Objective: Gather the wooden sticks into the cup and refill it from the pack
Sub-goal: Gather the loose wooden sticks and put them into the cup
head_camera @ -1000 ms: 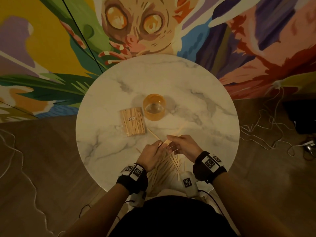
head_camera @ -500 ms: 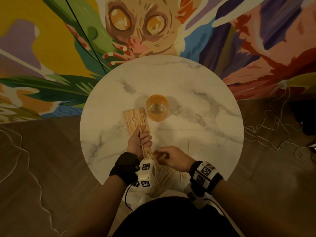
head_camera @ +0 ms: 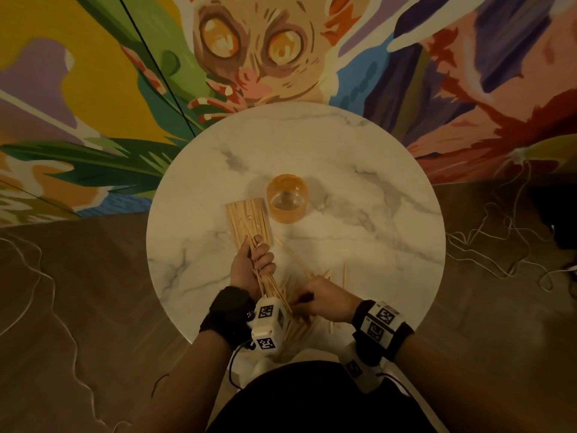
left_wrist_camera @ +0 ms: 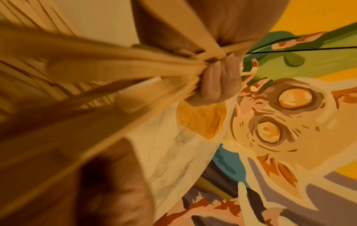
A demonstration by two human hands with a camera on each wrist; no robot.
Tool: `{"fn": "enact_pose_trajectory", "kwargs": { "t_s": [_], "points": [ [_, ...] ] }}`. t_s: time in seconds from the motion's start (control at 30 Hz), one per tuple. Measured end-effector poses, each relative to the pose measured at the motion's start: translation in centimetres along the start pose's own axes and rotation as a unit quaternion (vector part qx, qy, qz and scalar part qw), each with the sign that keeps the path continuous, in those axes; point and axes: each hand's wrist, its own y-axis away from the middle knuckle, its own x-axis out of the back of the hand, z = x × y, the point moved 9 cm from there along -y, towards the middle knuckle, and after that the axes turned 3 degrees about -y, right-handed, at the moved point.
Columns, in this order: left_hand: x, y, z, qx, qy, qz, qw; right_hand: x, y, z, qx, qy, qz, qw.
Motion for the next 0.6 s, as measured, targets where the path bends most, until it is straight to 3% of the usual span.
{"fn": "enact_pose_trajectory", "kwargs": {
  "t_s": [0.1, 0.17, 0.3, 0.43, 0.6],
  "points": [
    [0.6, 0.0, 1.8, -0.037, -0.014, 0.037, 0.999, 0.0, 1.8, 2.5, -0.018, 0.04, -0.065, 0.997],
    [1.3, 0.1, 2.8, -0.064, -0.056, 0.081, 0.993, 1.5, 3.2, 4.0, -0.039, 0.011, -0.056, 0.998],
    [1.6, 1.1, 3.0, -0.111, -0.239, 0.162, 0.951, 5.8, 3.5, 2.3, -0.019, -0.062, 0.118, 0.991],
    [-1.2, 1.8, -0.3, -0.136, -0.429, 0.106, 0.887, 4.2, 0.4, -1.8, 0.023, -0.127, 0.13, 0.983],
    [-2.0, 1.7, -1.0, -0.168, -0.586, 0.045, 0.792, 2.6, -1.5, -1.7, 0.005, -0.105, 0.111, 0.988]
  ]
}}
